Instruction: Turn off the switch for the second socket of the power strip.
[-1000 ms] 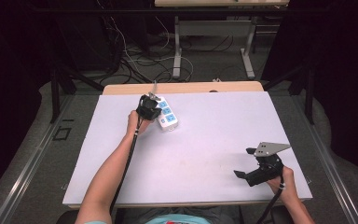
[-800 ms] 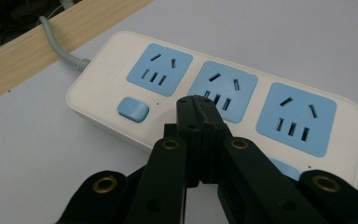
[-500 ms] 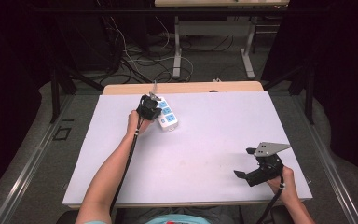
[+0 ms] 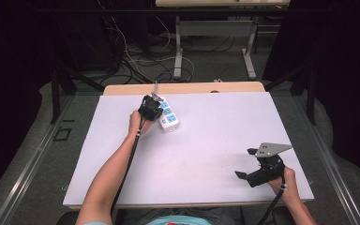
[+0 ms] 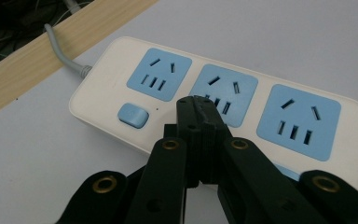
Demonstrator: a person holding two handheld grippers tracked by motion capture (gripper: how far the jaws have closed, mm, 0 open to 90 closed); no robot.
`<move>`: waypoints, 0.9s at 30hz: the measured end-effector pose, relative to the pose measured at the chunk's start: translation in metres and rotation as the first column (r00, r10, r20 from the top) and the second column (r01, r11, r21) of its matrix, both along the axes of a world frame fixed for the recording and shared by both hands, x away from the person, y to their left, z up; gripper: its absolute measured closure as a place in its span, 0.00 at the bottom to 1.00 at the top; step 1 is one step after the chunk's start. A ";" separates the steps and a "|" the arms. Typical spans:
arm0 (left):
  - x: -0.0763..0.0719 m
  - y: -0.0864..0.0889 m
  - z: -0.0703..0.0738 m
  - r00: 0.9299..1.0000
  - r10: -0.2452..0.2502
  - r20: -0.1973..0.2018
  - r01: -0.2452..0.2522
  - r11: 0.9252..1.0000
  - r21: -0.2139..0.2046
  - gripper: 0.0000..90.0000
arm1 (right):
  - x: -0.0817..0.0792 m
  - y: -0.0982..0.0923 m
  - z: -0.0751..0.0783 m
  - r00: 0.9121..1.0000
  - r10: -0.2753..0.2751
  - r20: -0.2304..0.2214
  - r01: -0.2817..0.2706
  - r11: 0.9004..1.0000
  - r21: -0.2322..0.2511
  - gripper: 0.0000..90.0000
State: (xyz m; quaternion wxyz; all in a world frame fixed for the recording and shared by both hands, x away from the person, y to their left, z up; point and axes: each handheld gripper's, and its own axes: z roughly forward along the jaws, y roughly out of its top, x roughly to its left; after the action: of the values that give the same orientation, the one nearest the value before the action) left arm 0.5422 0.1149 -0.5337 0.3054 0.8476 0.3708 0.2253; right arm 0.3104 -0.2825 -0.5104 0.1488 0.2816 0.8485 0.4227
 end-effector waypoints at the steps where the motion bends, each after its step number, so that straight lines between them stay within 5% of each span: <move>1: 0.000 0.000 0.000 1.000 0.000 0.000 0.000 1.000 0.000 1.00 | 0.000 0.000 0.000 1.000 0.000 0.000 0.000 1.000 0.000 0.03; 27: -0.002 0.000 0.005 1.000 0.007 -0.015 -0.008 1.000 -0.005 1.00 | 0.000 0.000 0.000 1.000 0.004 0.002 -0.004 1.000 0.000 0.03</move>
State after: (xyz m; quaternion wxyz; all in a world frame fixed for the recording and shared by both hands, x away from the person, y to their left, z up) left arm 0.5406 0.1151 -0.5287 0.3040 0.8471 0.3769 0.2191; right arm 0.3105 -0.2824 -0.5101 0.1490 0.2794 0.8487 0.4235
